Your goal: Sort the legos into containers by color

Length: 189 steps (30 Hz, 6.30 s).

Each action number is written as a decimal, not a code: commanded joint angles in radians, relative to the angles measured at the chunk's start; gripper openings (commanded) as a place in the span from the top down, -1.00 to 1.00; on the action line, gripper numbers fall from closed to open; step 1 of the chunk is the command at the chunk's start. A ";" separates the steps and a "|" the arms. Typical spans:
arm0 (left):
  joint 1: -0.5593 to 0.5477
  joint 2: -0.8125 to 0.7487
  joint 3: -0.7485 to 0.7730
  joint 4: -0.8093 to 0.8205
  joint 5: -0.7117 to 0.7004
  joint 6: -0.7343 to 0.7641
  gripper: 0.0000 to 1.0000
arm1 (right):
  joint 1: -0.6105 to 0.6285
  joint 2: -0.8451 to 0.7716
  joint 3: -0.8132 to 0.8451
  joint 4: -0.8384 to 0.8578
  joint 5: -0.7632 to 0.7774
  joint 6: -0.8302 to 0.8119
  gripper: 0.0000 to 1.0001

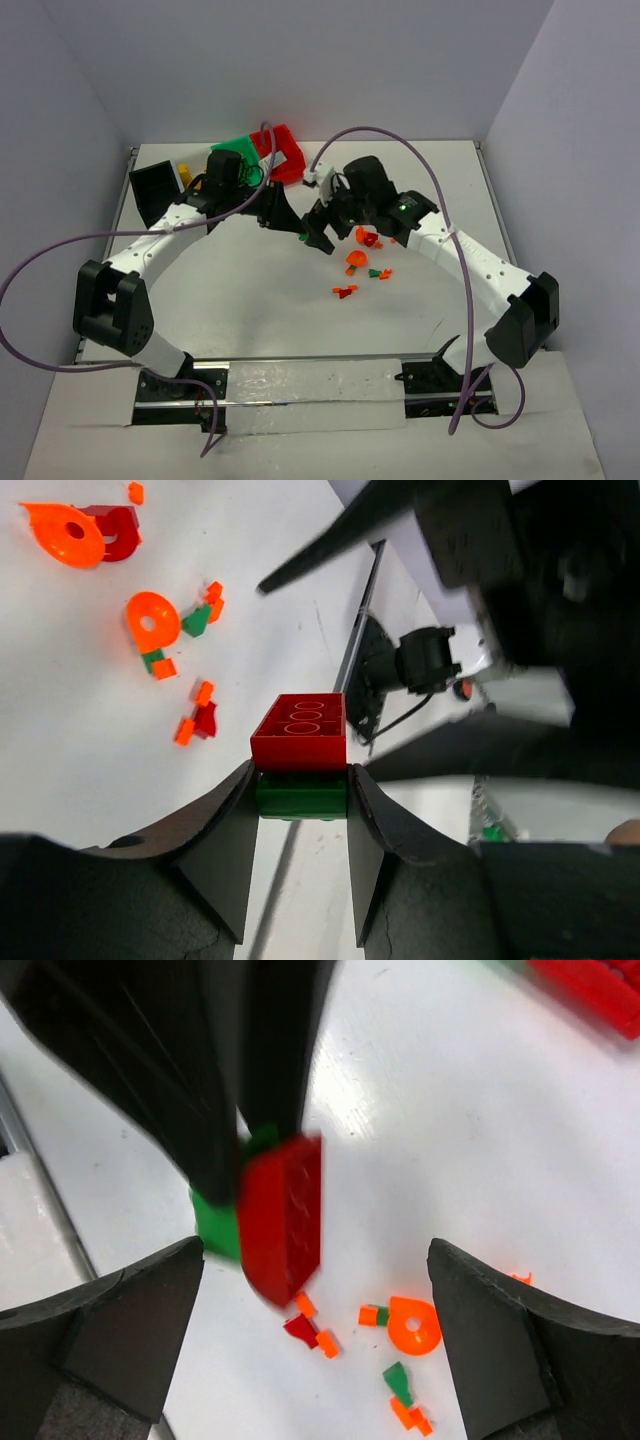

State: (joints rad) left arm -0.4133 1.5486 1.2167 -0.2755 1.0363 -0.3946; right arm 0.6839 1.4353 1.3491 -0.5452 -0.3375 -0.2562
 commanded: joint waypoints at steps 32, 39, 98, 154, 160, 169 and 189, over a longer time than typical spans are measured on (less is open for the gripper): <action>-0.081 -0.162 0.010 -0.080 0.161 0.346 1.00 | -0.206 0.072 0.062 -0.080 -0.819 0.144 -0.27; -0.085 -0.149 0.018 -0.103 0.143 0.356 0.90 | -0.200 0.062 0.048 -0.071 -0.830 0.140 0.35; 0.268 0.656 0.771 -0.108 -0.938 0.464 -0.50 | -0.355 -0.065 -0.015 0.124 -0.358 0.222 1.00; 0.008 -0.106 0.004 0.001 0.242 0.389 0.99 | -0.080 0.049 0.074 -0.014 -0.565 0.121 0.89; 0.045 -0.046 0.121 -0.075 0.086 0.496 1.00 | -0.161 0.072 0.105 -0.083 -0.514 0.125 -0.99; 0.053 0.283 0.538 -0.057 -0.837 0.527 1.00 | -0.440 -0.020 0.062 -0.102 -0.393 0.123 -1.00; 0.089 0.894 1.035 0.197 -1.078 0.553 0.38 | -0.481 -0.176 -0.155 -0.059 -0.044 0.080 -1.00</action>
State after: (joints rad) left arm -0.3223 2.4660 2.2068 -0.1923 -0.0307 0.1518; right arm 0.2133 1.3043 1.2107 -0.6366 -0.4241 -0.1579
